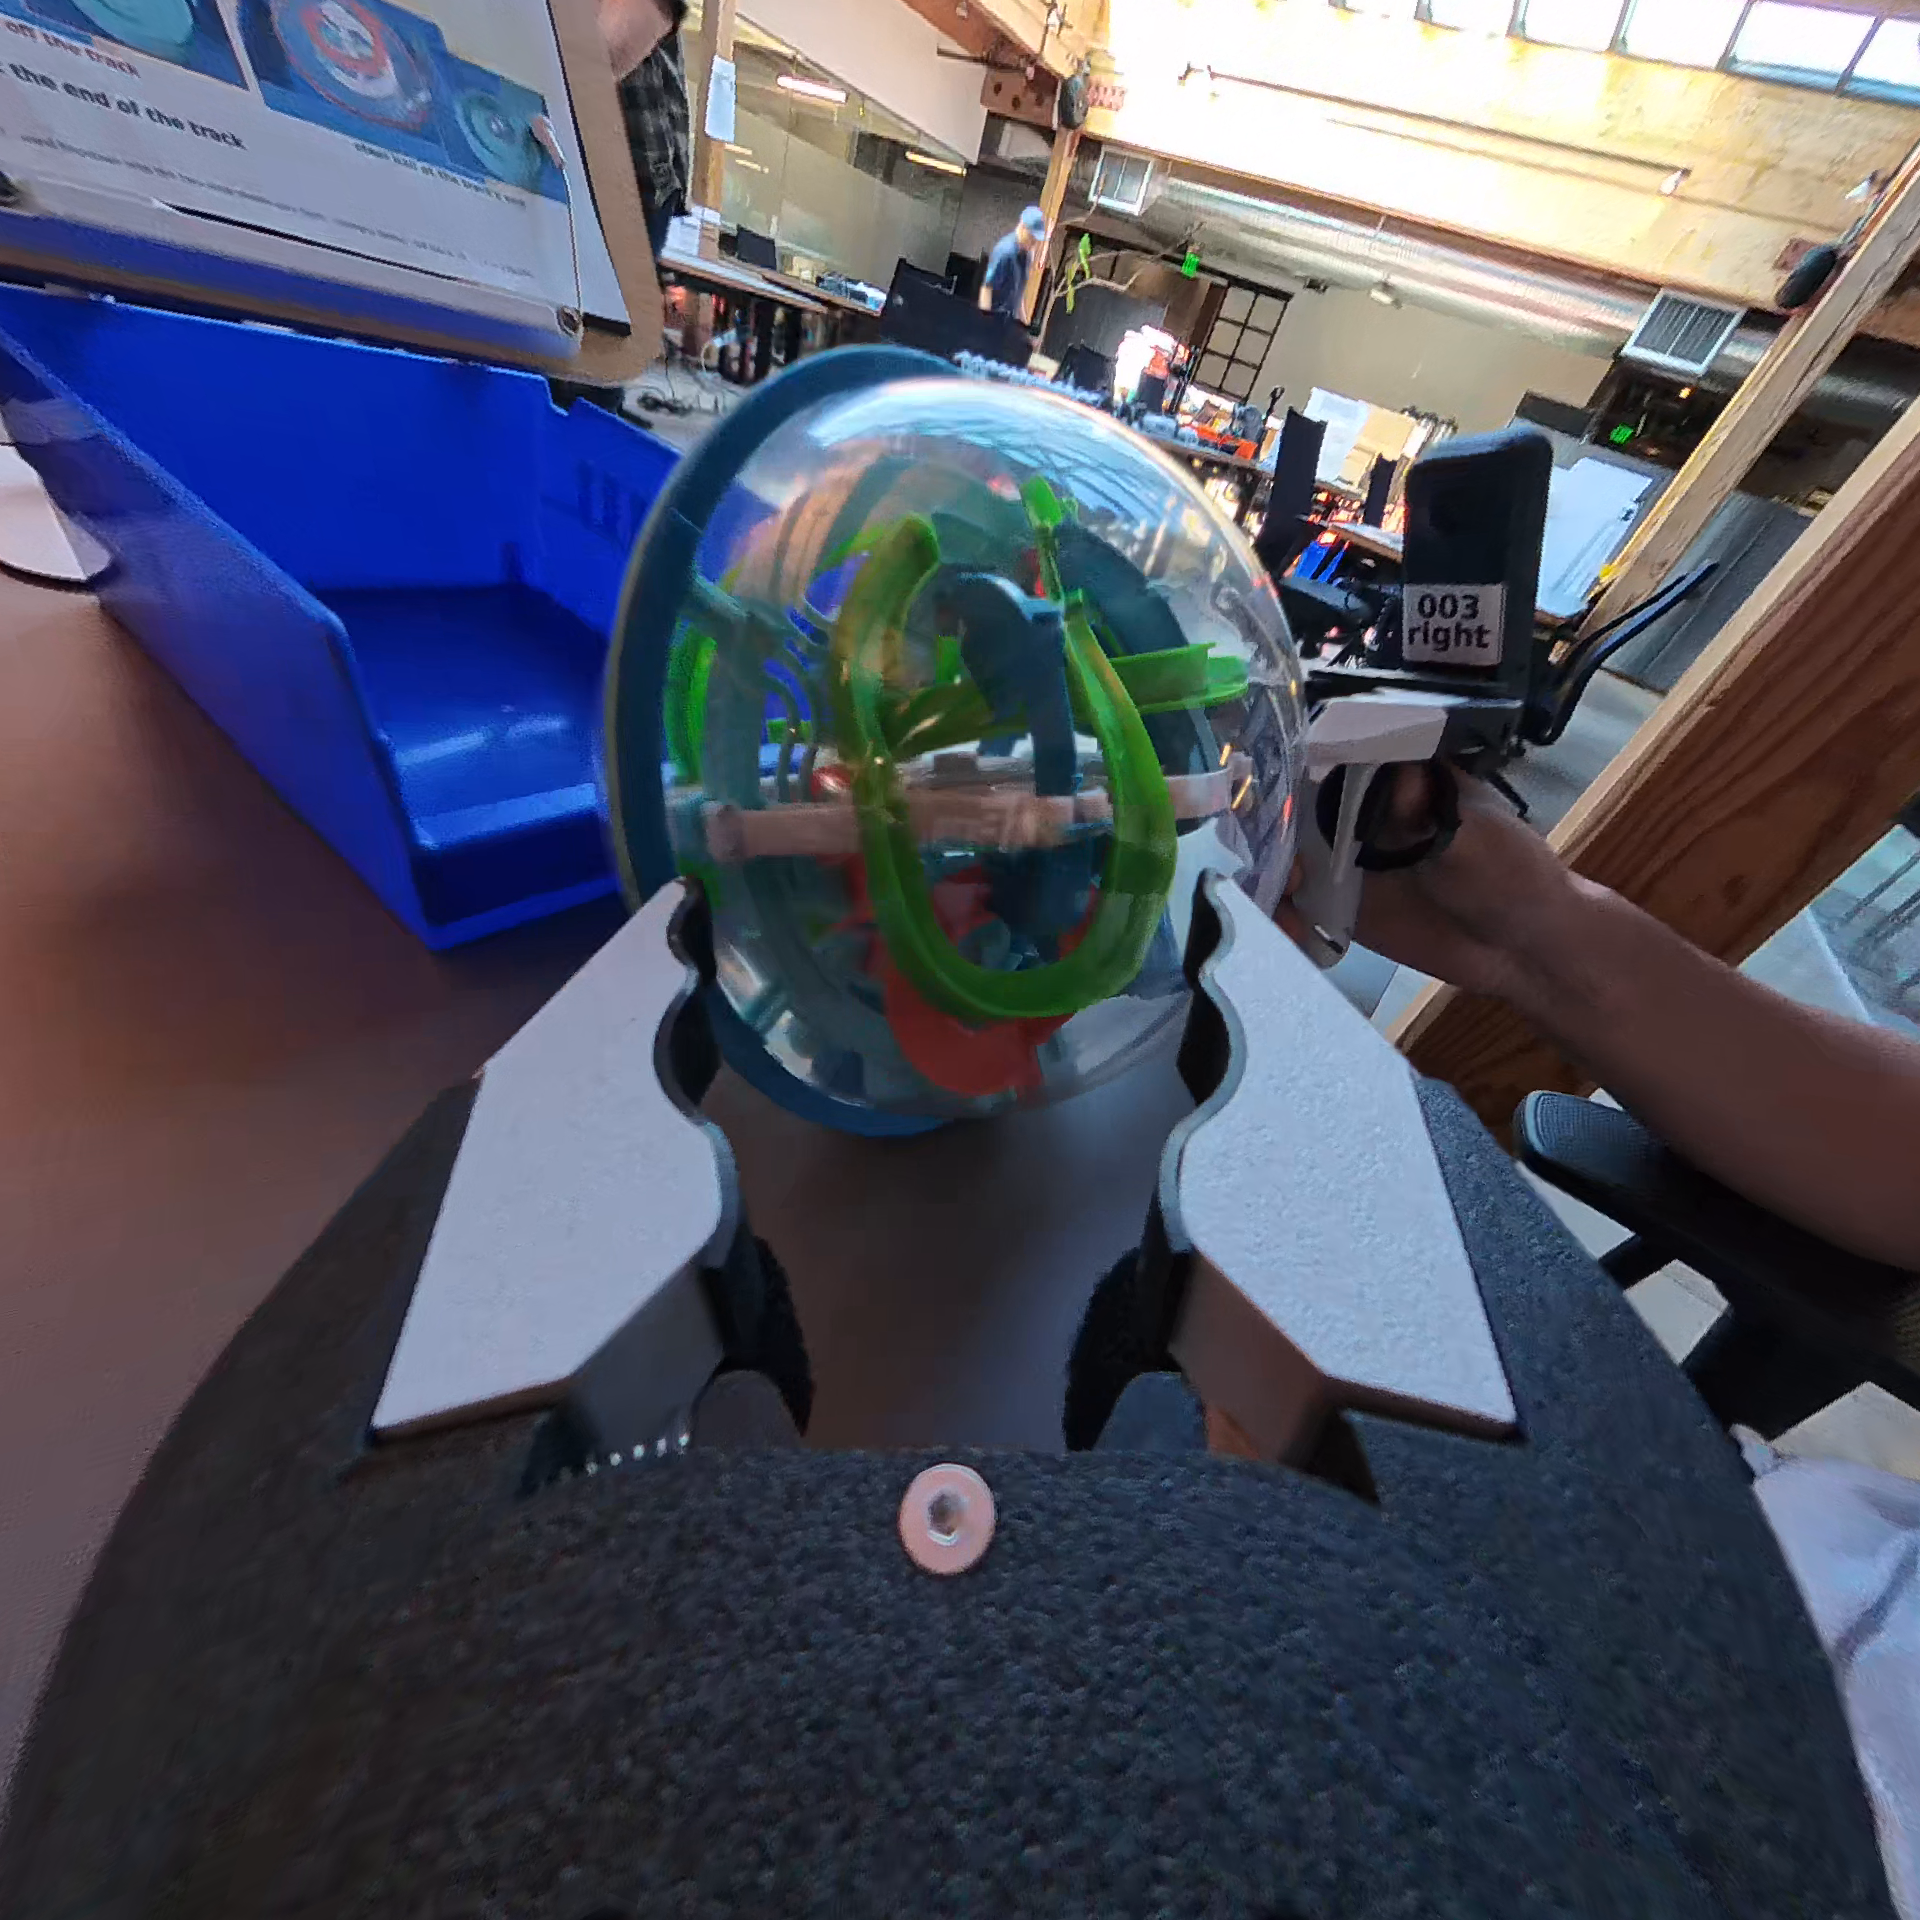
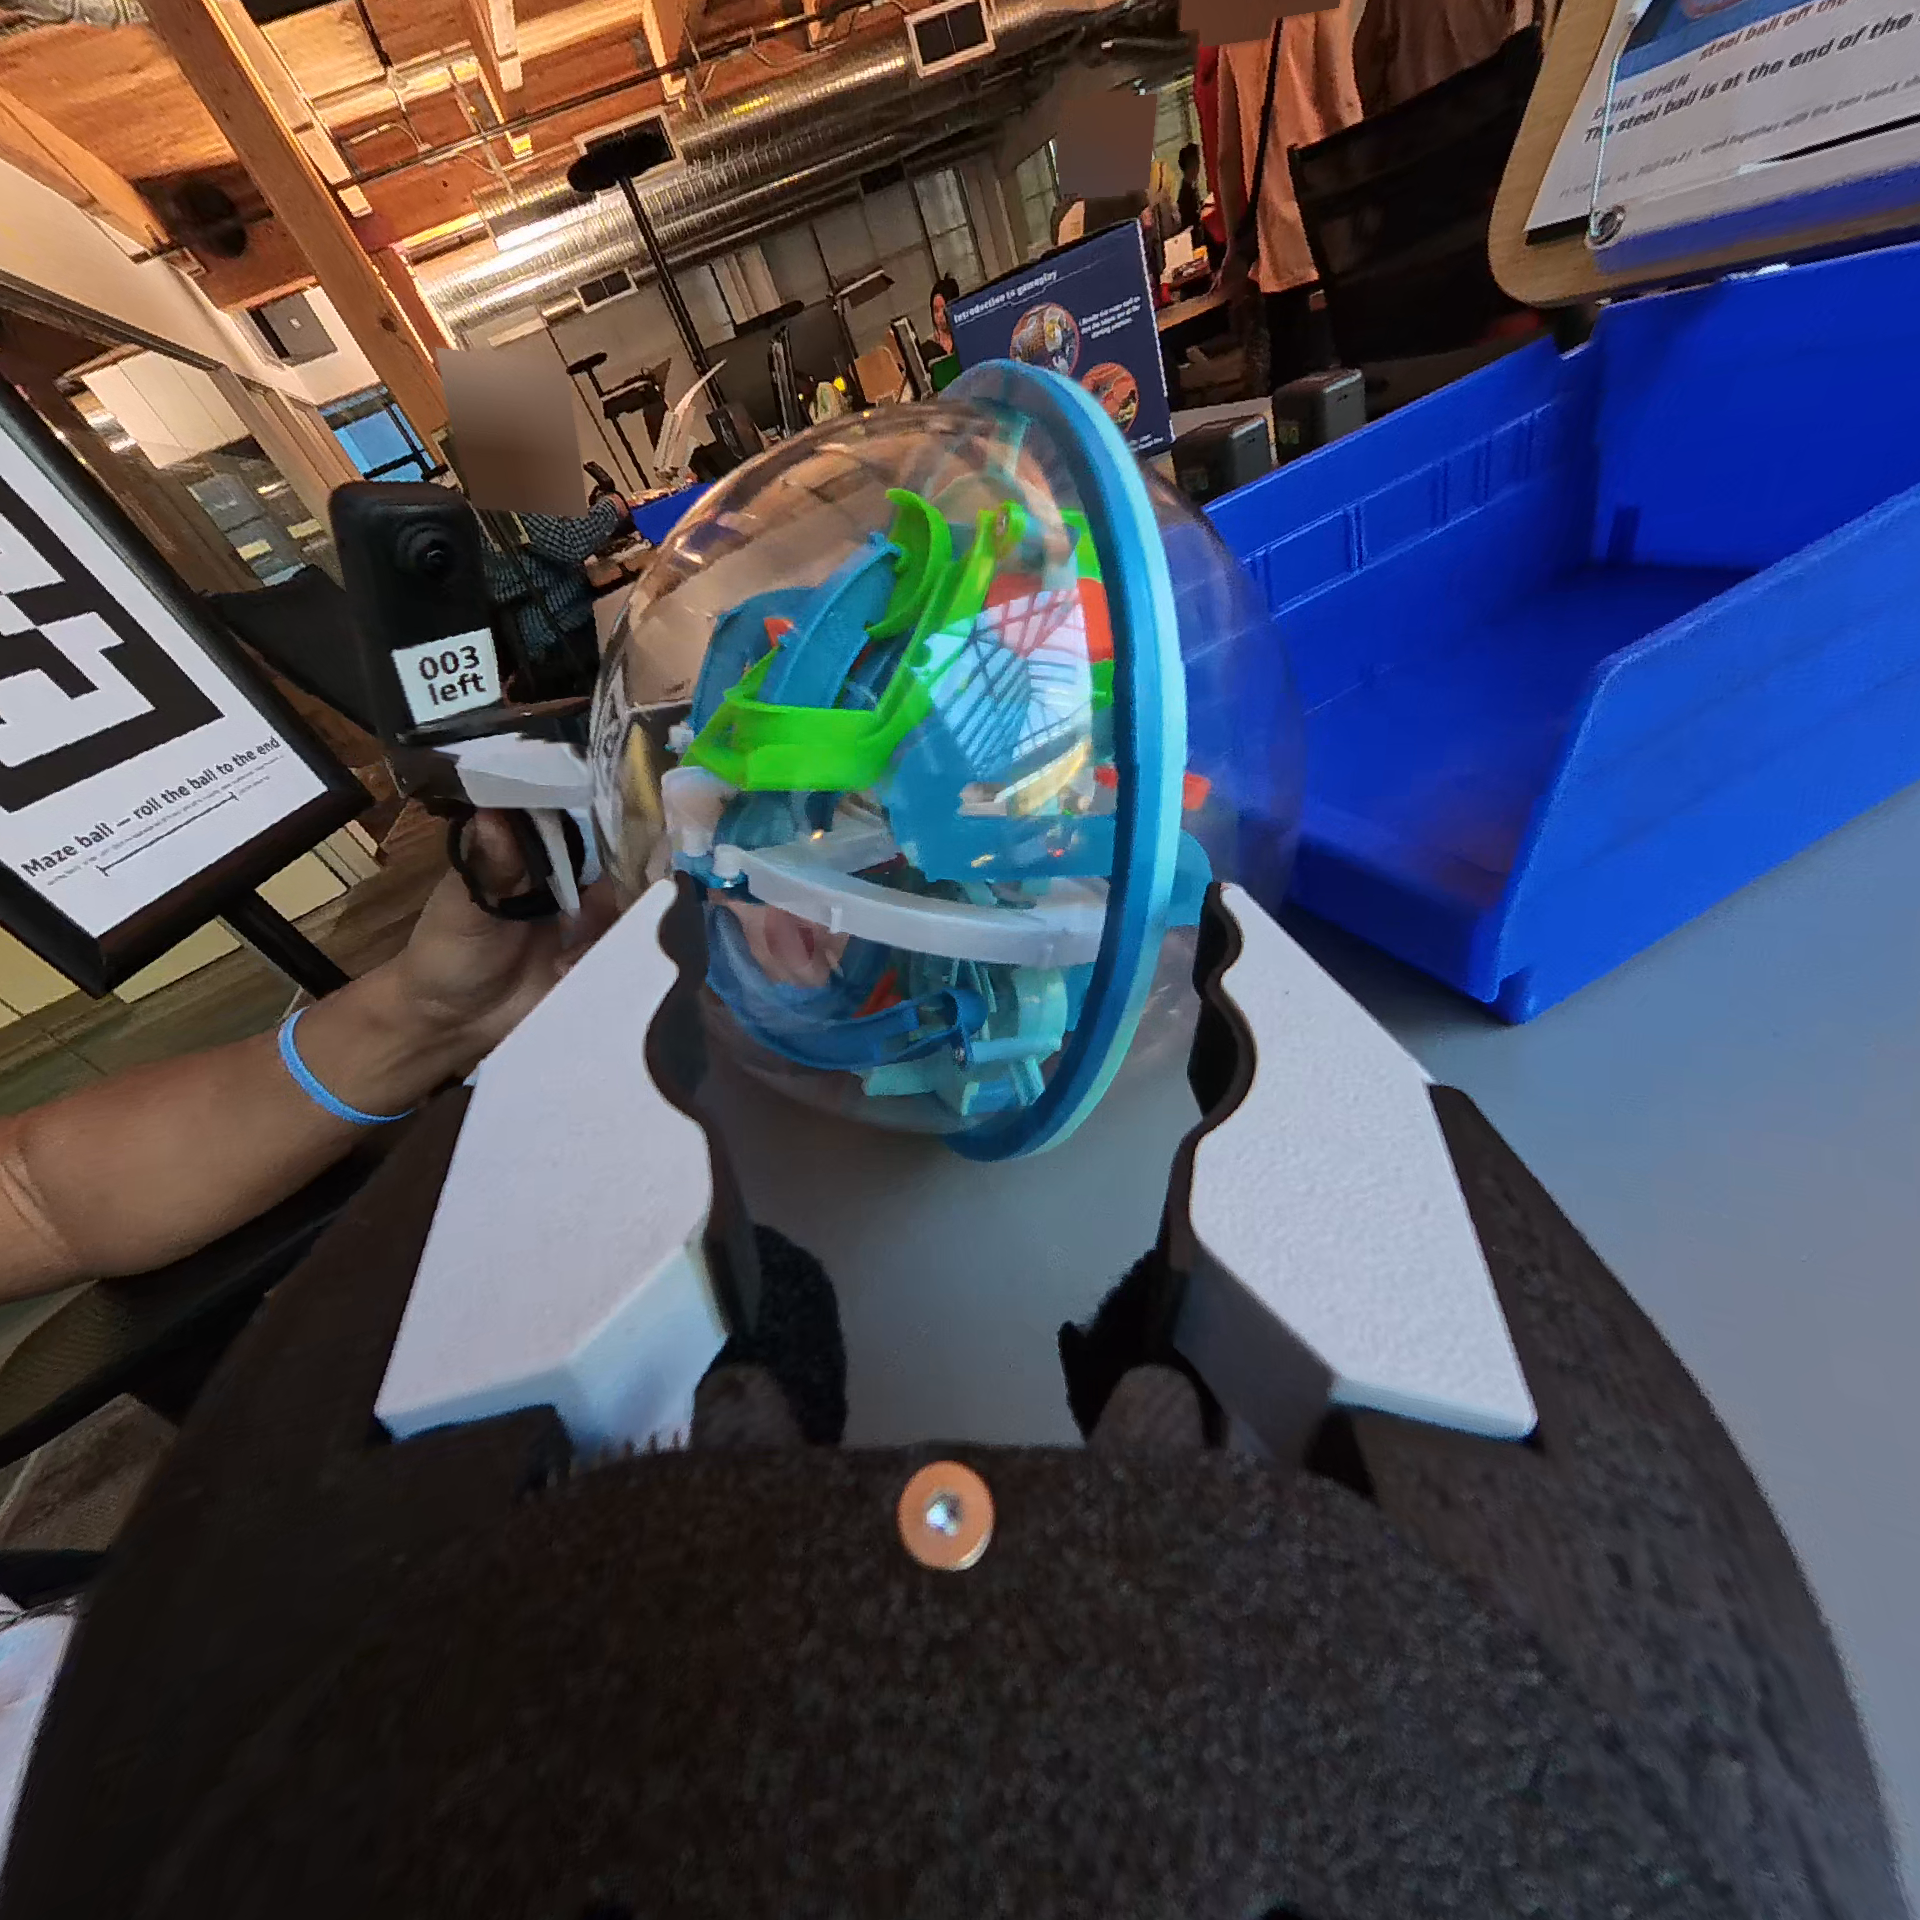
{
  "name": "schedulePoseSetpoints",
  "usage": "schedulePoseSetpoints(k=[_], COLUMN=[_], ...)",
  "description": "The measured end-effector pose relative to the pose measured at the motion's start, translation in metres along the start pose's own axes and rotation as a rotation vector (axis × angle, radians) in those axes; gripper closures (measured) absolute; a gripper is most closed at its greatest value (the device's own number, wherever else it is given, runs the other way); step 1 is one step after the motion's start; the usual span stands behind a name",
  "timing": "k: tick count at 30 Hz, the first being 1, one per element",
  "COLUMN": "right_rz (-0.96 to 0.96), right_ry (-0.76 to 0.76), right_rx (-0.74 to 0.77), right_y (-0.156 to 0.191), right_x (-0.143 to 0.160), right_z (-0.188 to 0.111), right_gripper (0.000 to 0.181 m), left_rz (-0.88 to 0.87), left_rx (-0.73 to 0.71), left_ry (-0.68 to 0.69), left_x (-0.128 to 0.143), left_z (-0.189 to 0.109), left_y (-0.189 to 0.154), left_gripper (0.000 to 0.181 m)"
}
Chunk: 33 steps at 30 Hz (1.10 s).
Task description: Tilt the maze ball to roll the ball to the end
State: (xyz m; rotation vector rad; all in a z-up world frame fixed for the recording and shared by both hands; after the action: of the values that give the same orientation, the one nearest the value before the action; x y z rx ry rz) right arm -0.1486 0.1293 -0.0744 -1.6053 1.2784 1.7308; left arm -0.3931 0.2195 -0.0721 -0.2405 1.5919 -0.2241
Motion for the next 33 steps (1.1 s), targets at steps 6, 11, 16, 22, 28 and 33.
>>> schedulePoseSetpoints(k=[6, 11, 16, 22, 28, 33], right_rz=[0.053, 0.058, 0.056, 0.060, 0.048, 0.107], right_ry=[-0.009, -0.005, 0.001, 0.002, -0.010, -0.041], right_rx=[0.001, -0.017, -0.025, -0.018, -0.002, -0.025], right_y=[-0.006, -0.005, -0.003, -0.006, -0.010, -0.020], right_x=[-0.002, -0.001, 0.000, 0.000, -0.003, -0.001], right_z=[-0.003, -0.003, -0.003, -0.004, -0.008, -0.010], right_gripper=[0.095, 0.095, 0.101, 0.102, 0.107, 0.100], left_rz=[-0.007, -0.032, -0.036, -0.110, -0.103, -0.149], left_rx=[-0.013, 0.039, 0.053, 0.080, 0.087, 0.132], left_ry=[0.011, 0.021, -0.011, -0.041, -0.025, -0.028], left_x=[0.000, 0.004, 0.003, 0.002, 0.002, 0.005], left_z=[-0.009, -0.004, -0.006, -0.012, -0.014, -0.014], left_y=[0.008, 0.006, 0.007, 0.014, 0.015, 0.016], left_gripper=[0.089, 0.086, 0.096, 0.119, 0.134, 0.174])
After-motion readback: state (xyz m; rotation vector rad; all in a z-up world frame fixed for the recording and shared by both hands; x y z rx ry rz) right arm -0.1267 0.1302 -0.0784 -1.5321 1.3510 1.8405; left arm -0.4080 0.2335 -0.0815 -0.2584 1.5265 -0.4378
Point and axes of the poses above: each gripper's, where its closed fingertips meet, z out along the fingers, x out of its underside, y = z × x across the jaws, the point moved 8 cm from there along -z, back along the fingers, and after that the axes turned 8 degrees about x, right-handed, at the moved point
